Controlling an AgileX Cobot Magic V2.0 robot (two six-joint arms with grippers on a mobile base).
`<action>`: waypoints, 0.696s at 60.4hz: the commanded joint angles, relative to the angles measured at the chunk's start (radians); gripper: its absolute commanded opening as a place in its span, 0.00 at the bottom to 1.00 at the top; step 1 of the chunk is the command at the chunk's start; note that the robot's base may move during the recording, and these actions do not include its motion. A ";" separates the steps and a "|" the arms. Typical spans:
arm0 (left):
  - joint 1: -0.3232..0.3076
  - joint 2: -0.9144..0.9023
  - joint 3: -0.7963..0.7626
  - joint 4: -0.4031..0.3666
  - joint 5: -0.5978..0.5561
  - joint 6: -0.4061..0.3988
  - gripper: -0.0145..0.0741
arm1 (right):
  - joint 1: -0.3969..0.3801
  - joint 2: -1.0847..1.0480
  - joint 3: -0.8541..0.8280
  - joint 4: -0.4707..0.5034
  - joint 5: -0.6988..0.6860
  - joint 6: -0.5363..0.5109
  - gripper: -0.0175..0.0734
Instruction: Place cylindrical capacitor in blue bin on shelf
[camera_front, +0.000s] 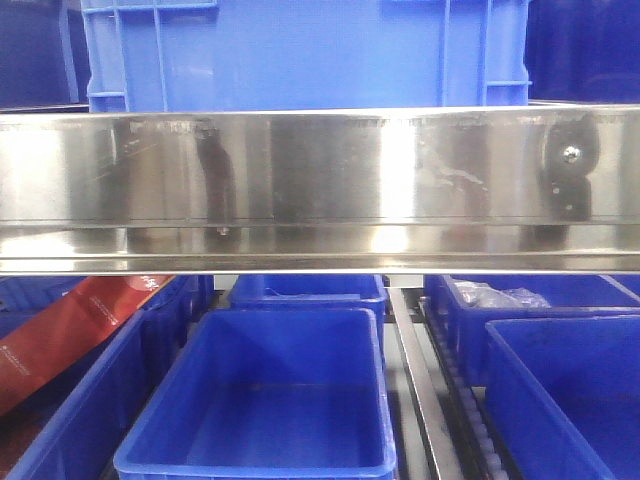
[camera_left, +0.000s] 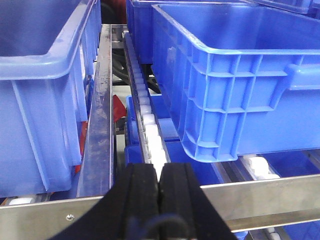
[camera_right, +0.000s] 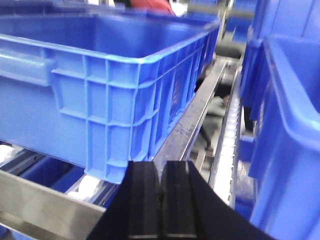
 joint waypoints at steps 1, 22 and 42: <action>0.004 -0.004 0.001 -0.009 -0.021 -0.004 0.04 | -0.004 -0.080 0.058 -0.004 -0.073 -0.002 0.01; 0.004 -0.004 0.001 -0.009 -0.021 -0.004 0.04 | -0.004 -0.146 0.112 -0.001 -0.115 -0.002 0.01; 0.004 -0.004 0.001 -0.009 -0.021 -0.004 0.04 | -0.004 -0.146 0.112 -0.001 -0.115 -0.002 0.01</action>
